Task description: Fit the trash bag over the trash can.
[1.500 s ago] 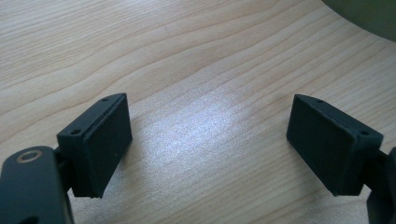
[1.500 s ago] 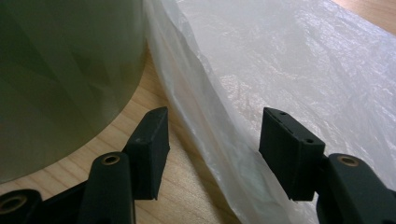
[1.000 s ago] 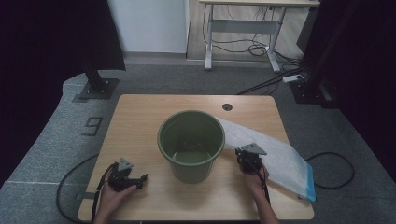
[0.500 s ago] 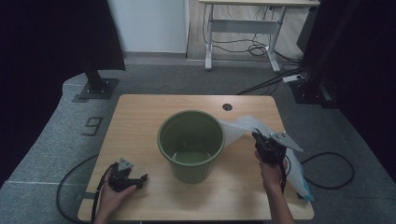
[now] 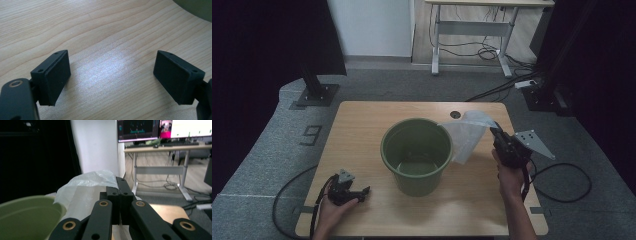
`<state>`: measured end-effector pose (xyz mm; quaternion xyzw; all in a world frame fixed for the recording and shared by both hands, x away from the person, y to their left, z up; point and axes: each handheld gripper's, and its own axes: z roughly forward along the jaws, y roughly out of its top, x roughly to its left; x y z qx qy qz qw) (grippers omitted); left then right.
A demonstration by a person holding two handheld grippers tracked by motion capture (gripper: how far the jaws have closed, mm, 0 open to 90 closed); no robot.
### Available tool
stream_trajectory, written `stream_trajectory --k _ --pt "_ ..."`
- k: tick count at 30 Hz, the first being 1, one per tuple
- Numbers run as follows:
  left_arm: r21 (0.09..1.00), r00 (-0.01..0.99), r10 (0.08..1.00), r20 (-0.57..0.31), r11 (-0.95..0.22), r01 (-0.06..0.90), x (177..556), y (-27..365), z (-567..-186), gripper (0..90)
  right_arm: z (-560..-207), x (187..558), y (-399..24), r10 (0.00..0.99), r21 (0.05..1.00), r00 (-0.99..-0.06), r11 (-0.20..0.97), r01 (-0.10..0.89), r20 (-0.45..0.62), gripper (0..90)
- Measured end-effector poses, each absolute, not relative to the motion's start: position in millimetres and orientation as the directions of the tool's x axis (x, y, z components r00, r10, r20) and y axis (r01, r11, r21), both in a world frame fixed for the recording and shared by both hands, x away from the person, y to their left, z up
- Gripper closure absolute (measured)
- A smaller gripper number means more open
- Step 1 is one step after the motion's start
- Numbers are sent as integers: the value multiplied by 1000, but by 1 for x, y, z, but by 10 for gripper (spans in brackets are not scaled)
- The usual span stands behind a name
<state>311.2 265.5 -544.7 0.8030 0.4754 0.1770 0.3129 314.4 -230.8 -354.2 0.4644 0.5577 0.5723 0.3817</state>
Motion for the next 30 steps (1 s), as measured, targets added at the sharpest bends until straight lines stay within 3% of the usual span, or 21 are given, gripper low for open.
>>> stream_trajectory --k 19,30 --pt "670 485 874 -13 -352 653 311 265 -545 137 -305 301 -230 953 992 -289 -114 -54 94 889" --pt "670 485 874 -12 -353 653 311 265 -545 137 -265 296 -204 944 986 -328 -90 -137 41 889"
